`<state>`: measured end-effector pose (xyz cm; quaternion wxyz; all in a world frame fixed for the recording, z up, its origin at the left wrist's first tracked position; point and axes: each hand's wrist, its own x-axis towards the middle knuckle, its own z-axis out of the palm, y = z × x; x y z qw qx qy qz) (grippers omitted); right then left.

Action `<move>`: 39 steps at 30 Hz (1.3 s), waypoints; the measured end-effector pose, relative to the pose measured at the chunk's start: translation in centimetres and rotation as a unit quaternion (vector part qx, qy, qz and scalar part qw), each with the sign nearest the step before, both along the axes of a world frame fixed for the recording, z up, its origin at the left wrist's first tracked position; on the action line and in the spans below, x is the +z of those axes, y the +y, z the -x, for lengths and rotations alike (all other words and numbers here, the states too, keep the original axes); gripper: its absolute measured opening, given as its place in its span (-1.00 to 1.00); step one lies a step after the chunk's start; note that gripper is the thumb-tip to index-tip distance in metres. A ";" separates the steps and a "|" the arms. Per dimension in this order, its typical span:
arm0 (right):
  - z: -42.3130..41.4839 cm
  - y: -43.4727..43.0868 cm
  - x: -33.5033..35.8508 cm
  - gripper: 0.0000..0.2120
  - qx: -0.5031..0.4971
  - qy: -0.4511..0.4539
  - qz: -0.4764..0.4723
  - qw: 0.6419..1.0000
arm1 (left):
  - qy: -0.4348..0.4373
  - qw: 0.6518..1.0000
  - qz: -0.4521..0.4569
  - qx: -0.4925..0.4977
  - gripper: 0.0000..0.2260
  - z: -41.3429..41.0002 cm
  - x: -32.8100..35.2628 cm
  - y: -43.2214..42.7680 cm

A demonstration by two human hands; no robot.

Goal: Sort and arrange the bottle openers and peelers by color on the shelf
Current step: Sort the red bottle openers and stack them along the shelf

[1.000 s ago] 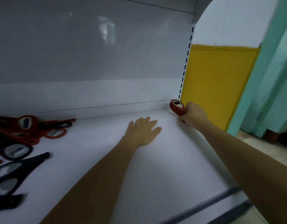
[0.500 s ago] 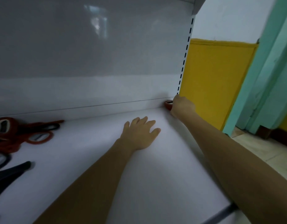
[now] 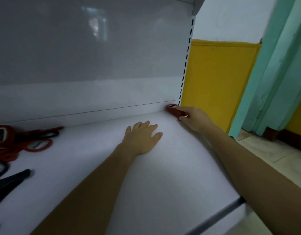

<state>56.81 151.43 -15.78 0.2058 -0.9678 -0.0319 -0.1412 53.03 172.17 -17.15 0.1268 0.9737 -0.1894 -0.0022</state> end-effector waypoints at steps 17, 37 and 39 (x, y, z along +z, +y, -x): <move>0.0 1.4 0.3 -0.70 -0.007 -0.093 -0.040 0.995 | -0.004 1.000 0.006 0.003 -0.55 0.3 0.1 -0.1; -0.4 0.9 -0.5 -0.61 0.002 -0.068 -0.068 0.995 | -0.011 1.000 0.013 0.001 -0.56 0.4 0.3 -0.1; -0.4 0.8 -0.5 -0.61 0.004 -0.068 -0.069 0.995 | -0.013 1.000 0.012 0.002 -0.56 0.4 0.2 -0.1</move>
